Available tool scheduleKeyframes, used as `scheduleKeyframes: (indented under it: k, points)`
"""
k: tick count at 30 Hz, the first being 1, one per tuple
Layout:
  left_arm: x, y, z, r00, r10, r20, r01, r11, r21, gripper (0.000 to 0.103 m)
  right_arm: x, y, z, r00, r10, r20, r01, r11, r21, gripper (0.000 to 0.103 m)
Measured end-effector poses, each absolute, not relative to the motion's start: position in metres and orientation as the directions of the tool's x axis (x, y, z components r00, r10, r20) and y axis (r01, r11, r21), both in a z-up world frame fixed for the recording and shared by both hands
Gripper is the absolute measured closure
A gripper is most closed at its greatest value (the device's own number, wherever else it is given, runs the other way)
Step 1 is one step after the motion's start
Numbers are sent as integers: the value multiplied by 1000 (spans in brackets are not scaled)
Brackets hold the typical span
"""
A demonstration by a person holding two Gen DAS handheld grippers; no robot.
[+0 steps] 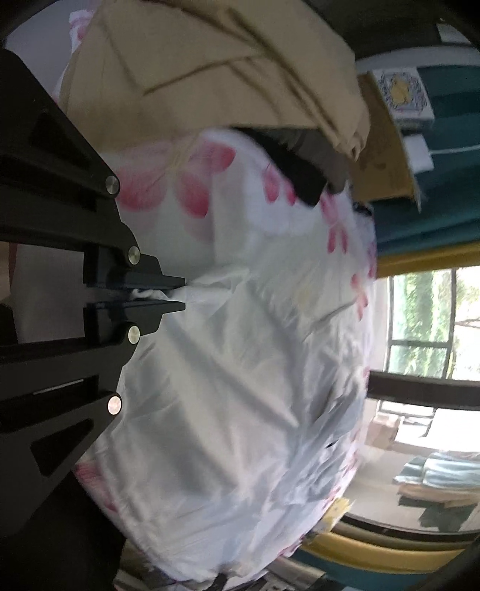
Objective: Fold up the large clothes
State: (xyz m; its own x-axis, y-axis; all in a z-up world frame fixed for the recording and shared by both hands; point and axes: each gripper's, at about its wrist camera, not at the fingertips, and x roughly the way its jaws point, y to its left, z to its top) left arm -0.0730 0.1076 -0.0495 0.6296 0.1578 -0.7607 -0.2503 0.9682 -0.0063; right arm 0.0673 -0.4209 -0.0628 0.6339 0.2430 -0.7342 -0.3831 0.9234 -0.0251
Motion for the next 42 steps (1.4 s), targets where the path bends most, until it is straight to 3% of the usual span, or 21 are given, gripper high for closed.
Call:
scheduleKeyframes:
  k: [2, 7, 12, 14, 16, 23, 24, 25, 26, 42]
  points:
    - [-73, 111, -47, 631, 166, -757, -257, 966, -3, 98, 65, -432, -61, 645, 186, -741, -340, 939, -60, 99]
    - [-72, 112, -48, 628, 166, -760, -262, 965, -6, 98, 61, -469, -47, 673, 129, -728, -238, 970, -49, 99]
    - [-75, 119, -48, 630, 190, -753, -294, 956, -6, 98, 80, -478, -46, 664, 196, -722, -221, 973, 61, 97]
    - [-77, 124, -47, 633, 197, -749, -316, 949, -18, 98, 87, -465, -52, 650, 230, -724, -267, 962, 66, 83]
    - [-76, 124, -48, 629, 192, -753, -322, 946, -29, 98, 92, -453, -59, 625, 271, -732, -303, 948, 92, 44]
    - [-73, 115, -46, 634, 146, -759, -274, 961, -44, 98, 99, -422, -68, 620, 379, -687, -365, 914, 176, 41]
    - [-73, 114, -45, 636, 146, -758, -271, 962, -42, 98, 100, -416, -69, 610, 397, -686, -385, 905, 181, 52]
    - [-73, 114, -43, 640, 143, -755, -269, 962, -45, 98, 100, -411, -69, 597, 406, -692, -407, 897, 175, 86]
    - [-73, 114, -40, 646, 141, -750, -269, 962, -51, 98, 101, -407, -69, 578, 414, -703, -417, 890, 181, 100]
    - [-56, 121, 1, 727, 139, -672, -262, 962, -84, 98, 88, -425, 1, 715, 348, -606, -368, 925, 97, 100]
